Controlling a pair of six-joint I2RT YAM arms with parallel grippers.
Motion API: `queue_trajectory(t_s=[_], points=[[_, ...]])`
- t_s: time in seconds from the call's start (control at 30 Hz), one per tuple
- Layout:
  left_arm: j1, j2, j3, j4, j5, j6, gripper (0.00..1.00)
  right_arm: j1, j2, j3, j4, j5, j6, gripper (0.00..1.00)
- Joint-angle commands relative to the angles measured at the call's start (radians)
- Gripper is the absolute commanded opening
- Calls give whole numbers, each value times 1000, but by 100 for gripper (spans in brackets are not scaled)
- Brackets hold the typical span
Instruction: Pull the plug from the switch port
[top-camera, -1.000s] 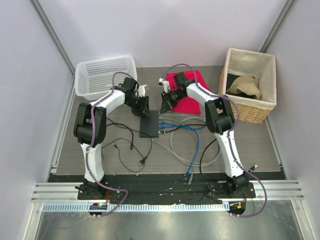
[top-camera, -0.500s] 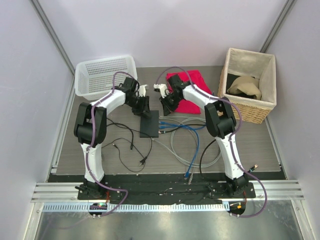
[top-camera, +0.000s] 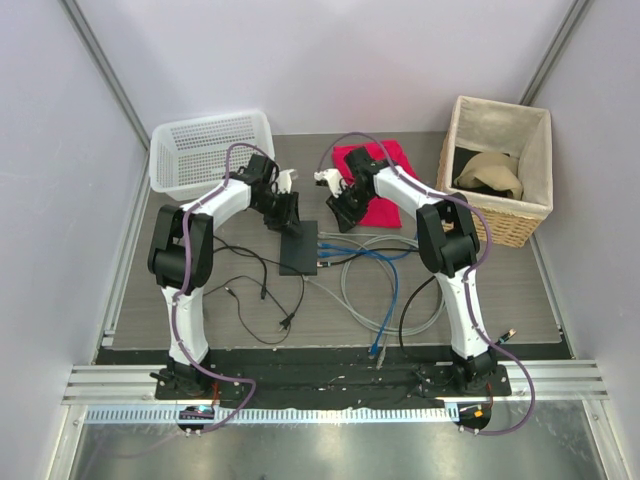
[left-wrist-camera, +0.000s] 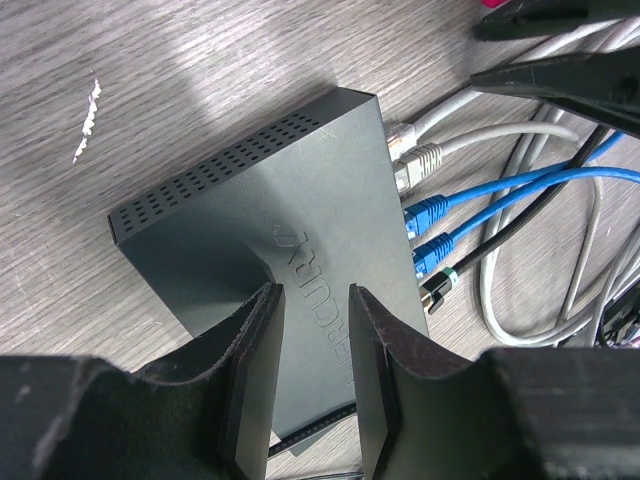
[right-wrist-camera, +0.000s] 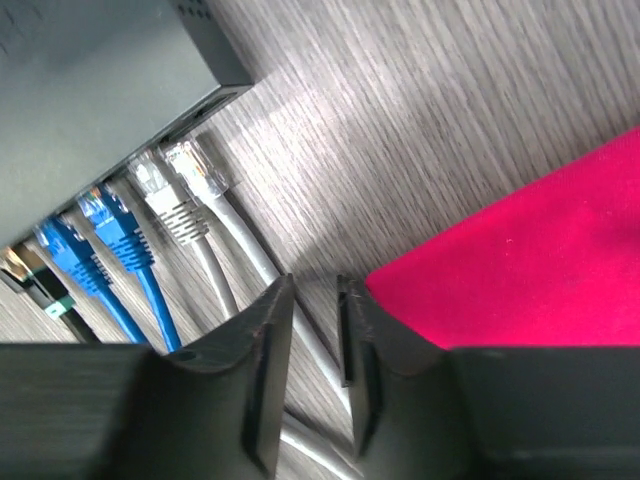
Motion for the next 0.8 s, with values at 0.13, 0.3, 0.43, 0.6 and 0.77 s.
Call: queue_trajectory(t_s=[0.13, 0.3, 0.43, 0.6, 0.77], points=[[-3, 57, -53, -29, -136, 51, 39, -6, -34, -63, -92, 43, -117, 36], [-3, 61, -53, -29, -130, 49, 38, -40, -85, -83, -63, -40, -118, 34], [-3, 63, -54, -26, -129, 46, 39, -46, -141, -137, -54, -54, -192, 33], [-5, 60, -59, -25, -130, 46, 38, -46, -125, -151, -60, -14, -210, 33], [-6, 60, -59, -25, -130, 46, 38, -45, -86, -140, -23, 44, -138, 29]])
